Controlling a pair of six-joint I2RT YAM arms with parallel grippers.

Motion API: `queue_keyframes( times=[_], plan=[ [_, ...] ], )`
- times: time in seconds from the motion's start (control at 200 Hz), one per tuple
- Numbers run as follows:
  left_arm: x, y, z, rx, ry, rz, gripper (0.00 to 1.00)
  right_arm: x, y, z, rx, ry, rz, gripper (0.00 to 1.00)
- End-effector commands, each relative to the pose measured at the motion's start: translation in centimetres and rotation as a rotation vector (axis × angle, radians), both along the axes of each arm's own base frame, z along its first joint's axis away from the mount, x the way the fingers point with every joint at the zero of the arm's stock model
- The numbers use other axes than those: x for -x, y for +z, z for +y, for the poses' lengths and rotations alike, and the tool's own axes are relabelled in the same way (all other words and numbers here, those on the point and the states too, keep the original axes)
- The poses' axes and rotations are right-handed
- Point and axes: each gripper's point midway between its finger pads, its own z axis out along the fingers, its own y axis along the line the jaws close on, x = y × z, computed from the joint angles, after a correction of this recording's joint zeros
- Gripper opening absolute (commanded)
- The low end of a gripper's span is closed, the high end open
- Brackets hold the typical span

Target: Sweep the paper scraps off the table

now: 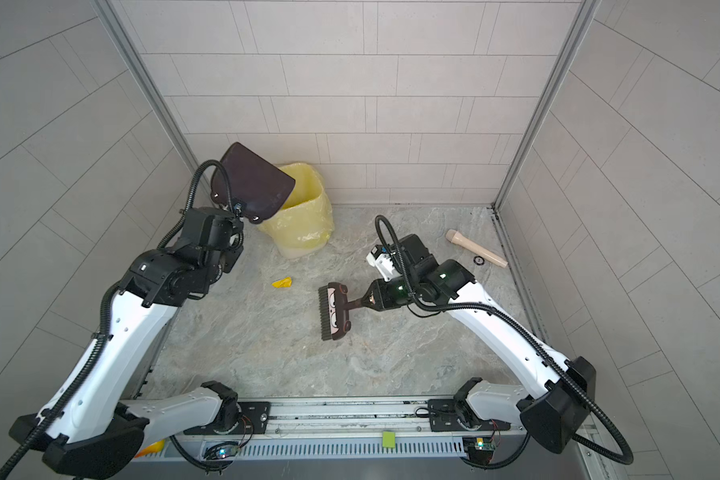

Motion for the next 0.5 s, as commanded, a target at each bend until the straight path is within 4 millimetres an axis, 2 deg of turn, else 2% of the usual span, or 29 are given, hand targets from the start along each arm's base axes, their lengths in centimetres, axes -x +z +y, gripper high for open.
queue_keyframes(
  times=[0.0,0.11,0.21,0.495],
  plan=[
    [1.6,-2.1,-0.1,0.080,0.024,0.046,0.00,-1.8,1.9,4.1,-0.091,0.012,-0.060,0.00],
    [2.5,-3.4,0.3,0.081,0.034,0.070,0.00,-2.8,2.0,7.4,-0.123,0.028,-0.061,0.00],
    [3.0,-4.3,0.9,0.077,0.056,0.087,0.00,-4.5,2.0,9.7,-0.155,0.002,-0.059,0.00],
    [4.0,-6.2,3.1,0.140,0.157,0.128,0.00,-9.1,1.9,15.0,-0.225,-0.059,-0.043,0.00]
  ],
)
